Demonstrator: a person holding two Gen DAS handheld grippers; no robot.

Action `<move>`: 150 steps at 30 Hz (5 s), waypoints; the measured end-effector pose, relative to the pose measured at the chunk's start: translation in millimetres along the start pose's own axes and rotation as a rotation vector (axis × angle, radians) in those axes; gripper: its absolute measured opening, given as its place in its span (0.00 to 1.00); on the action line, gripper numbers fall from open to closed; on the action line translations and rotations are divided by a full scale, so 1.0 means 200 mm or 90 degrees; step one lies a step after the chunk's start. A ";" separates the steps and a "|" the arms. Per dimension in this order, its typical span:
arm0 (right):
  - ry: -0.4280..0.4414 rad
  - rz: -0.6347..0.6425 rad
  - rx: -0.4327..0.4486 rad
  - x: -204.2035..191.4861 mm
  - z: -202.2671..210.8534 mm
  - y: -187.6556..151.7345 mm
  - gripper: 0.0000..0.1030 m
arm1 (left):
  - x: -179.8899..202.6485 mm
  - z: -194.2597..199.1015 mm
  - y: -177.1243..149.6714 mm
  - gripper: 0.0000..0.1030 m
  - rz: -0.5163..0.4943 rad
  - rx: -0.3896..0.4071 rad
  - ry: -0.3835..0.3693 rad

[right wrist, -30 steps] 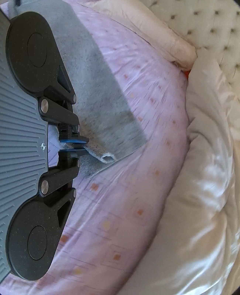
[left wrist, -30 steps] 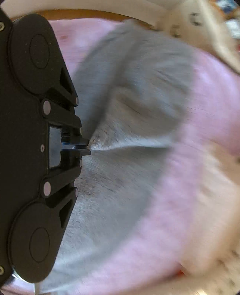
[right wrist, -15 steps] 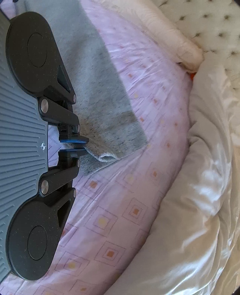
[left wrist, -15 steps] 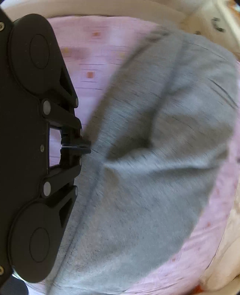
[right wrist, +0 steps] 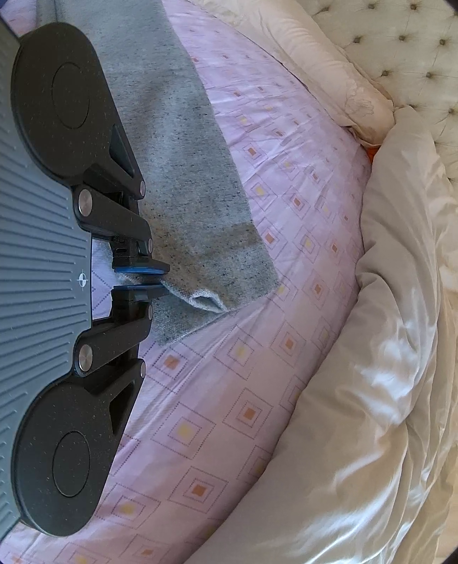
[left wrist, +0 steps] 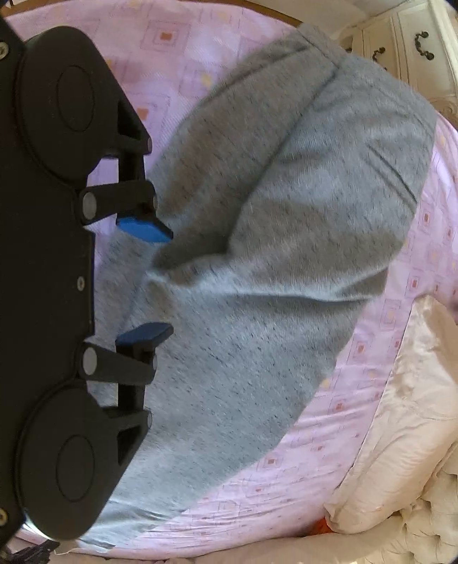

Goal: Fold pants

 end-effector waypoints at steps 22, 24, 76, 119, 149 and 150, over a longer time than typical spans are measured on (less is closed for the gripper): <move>-0.018 -0.008 -0.007 0.07 0.04 -0.09 0.07 | -0.13 -0.01 -0.06 0.07 0.008 -0.037 0.053; -0.020 -0.007 -0.019 0.08 0.06 -0.08 0.08 | -0.12 -0.05 -0.07 0.11 -0.010 -0.043 0.067; 0.484 1.044 0.133 -3.15 0.16 -1.51 0.05 | -1.20 0.22 0.39 0.37 0.102 0.057 0.123; 0.225 0.458 0.022 -1.46 -0.09 -0.45 0.25 | -0.17 -0.03 0.09 0.40 -0.145 0.065 0.037; 0.278 0.718 -0.009 -1.61 -0.31 -0.29 0.03 | -0.12 -0.04 0.12 0.40 -0.136 0.134 0.052; 0.280 0.720 -0.041 -1.61 -0.34 -0.33 0.04 | -0.12 -0.04 0.12 0.40 -0.137 0.136 0.050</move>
Point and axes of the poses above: each gripper's, at about its wrist camera, not at the fingertips, and z roughly against the way its jaws point, x to its right, y to its top, the point moved 10 cm from there along -z, roughly the way its jaws point, and after that the axes turned 1 degree about z, right-handed, at the moved point
